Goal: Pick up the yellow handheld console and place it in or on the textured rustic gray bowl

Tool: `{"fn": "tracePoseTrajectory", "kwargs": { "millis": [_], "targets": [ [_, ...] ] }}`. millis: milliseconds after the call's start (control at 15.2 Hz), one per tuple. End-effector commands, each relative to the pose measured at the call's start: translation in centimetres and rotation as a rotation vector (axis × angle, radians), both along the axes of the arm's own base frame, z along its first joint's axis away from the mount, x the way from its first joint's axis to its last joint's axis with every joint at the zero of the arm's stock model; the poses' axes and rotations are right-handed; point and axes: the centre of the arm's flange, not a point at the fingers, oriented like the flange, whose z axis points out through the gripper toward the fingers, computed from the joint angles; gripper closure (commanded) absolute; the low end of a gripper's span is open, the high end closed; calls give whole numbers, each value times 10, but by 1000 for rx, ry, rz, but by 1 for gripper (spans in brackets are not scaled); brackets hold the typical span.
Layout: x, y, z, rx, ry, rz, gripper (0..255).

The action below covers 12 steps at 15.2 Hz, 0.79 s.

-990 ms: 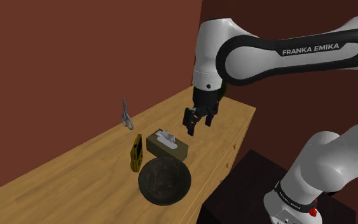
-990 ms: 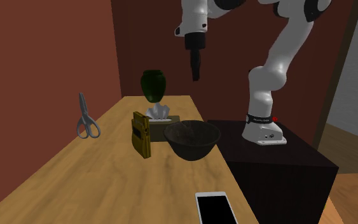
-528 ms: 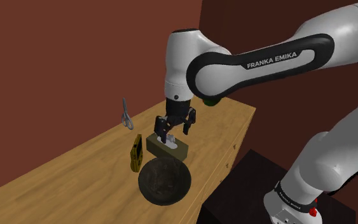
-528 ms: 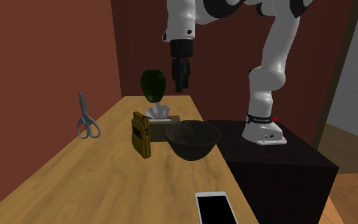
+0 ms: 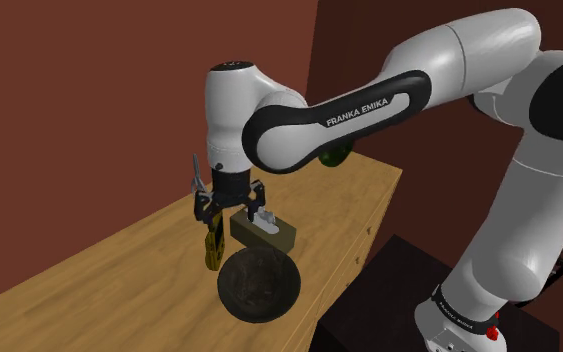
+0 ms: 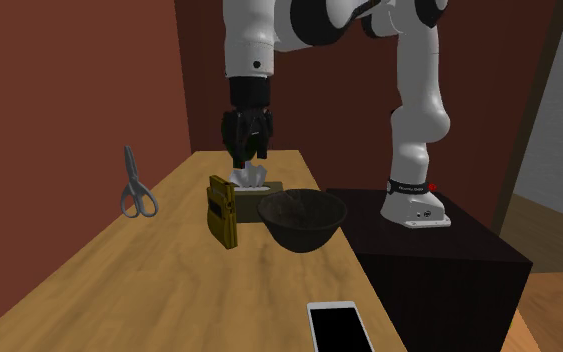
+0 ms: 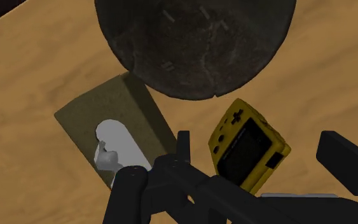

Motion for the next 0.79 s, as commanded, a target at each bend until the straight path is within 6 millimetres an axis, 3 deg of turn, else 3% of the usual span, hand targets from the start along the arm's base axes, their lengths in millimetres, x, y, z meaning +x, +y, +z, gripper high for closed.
{"fn": "tracePoseTrajectory", "kwargs": {
  "millis": [0, 132, 726],
  "targets": [
    [19, 21, -9, -2, -11, -39, 0],
    [33, 34, -15, -3, -19, -67, 0],
    [34, 35, -55, -3, -19, -67, 0]
  ]
}}
